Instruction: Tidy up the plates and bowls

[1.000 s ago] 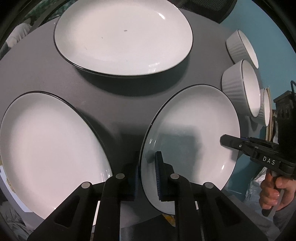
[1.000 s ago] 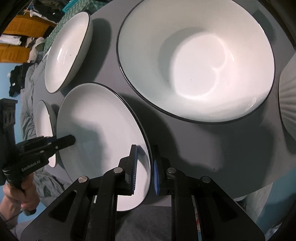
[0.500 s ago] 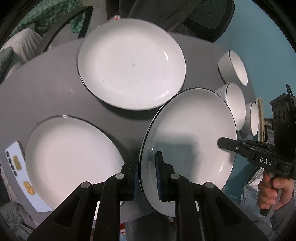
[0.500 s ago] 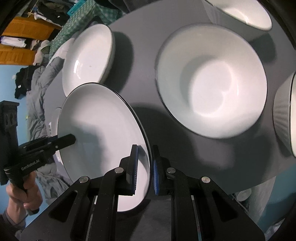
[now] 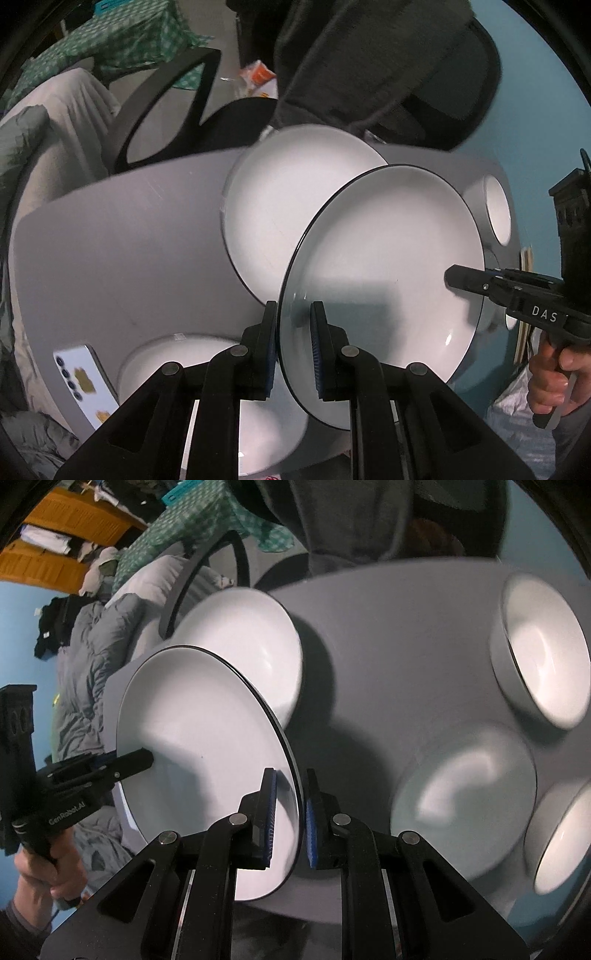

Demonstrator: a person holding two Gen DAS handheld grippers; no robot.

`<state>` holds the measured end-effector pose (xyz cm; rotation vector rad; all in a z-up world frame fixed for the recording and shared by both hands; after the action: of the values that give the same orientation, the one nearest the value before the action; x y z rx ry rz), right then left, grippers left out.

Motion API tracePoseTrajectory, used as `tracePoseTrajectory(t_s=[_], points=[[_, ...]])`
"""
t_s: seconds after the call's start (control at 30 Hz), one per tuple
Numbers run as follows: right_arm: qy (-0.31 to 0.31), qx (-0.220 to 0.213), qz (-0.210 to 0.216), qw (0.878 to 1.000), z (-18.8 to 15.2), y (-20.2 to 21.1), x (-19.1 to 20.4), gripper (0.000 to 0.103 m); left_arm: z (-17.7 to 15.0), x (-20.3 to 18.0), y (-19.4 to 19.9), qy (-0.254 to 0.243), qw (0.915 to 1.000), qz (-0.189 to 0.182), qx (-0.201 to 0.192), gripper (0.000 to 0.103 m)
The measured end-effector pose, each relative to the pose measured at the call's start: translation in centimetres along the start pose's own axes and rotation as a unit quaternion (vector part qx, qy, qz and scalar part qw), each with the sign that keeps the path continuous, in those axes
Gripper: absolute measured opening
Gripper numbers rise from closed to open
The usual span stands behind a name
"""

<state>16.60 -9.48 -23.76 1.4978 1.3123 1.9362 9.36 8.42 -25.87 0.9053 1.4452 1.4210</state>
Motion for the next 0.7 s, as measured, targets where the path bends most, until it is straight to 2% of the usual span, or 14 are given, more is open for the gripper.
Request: tracePoseTrajectory(t_s=[0.33, 0.7], points=[[0.018, 0.023, 0.006, 1.0, 5.4, -3.6, 1.1, 0.014, 3.6, 3.5, -2.3, 0.04, 0.999, 0.015, 0.015, 0.016], [0.007, 0.047, 0.01, 0.999, 7.0, -5.5, 0.1, 0.015, 4.3, 4.1, -4.2, 0.054, 0.9973, 0.026, 0.041, 0.017]])
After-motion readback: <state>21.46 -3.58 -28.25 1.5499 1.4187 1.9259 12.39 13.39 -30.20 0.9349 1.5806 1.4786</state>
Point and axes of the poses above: each gripper's, at about its wrist camera, not at the fingertips, and y roughly against the way its jaws point, x to its left, z to its top, the point moved 6 cm from there along -y, roughly the way its jaws point, and after that the axes turned 10 degrees about z, right-handed, at the moved point
